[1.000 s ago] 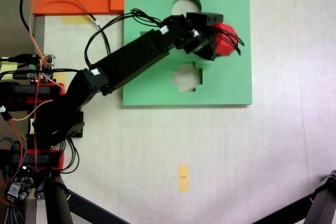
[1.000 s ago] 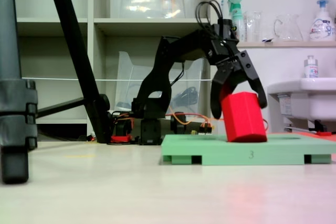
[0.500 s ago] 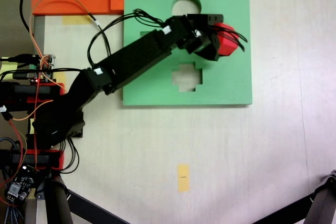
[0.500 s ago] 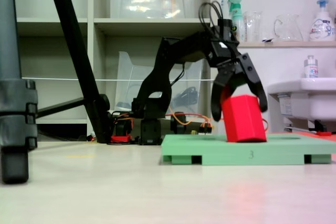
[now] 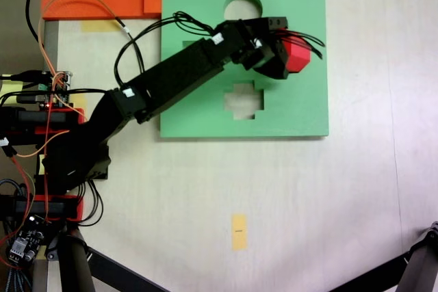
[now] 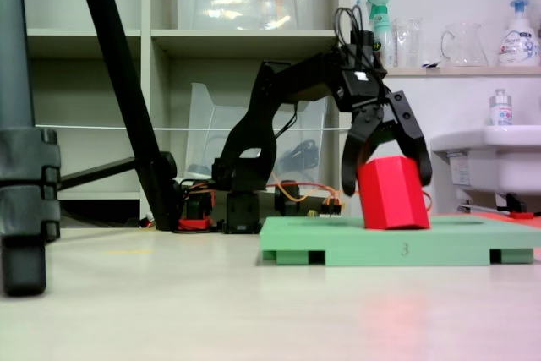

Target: Put the octagonal pillar block into the corresponding hole

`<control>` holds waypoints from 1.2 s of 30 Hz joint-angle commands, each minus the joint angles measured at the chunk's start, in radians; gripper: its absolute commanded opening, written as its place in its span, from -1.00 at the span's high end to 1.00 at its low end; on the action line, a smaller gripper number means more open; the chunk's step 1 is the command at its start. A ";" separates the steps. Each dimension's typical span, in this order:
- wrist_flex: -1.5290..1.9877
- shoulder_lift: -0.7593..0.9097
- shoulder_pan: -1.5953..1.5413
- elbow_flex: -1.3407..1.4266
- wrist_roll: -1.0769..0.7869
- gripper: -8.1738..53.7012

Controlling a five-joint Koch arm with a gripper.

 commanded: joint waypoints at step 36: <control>0.084 -0.008 -0.038 -0.083 0.114 -0.86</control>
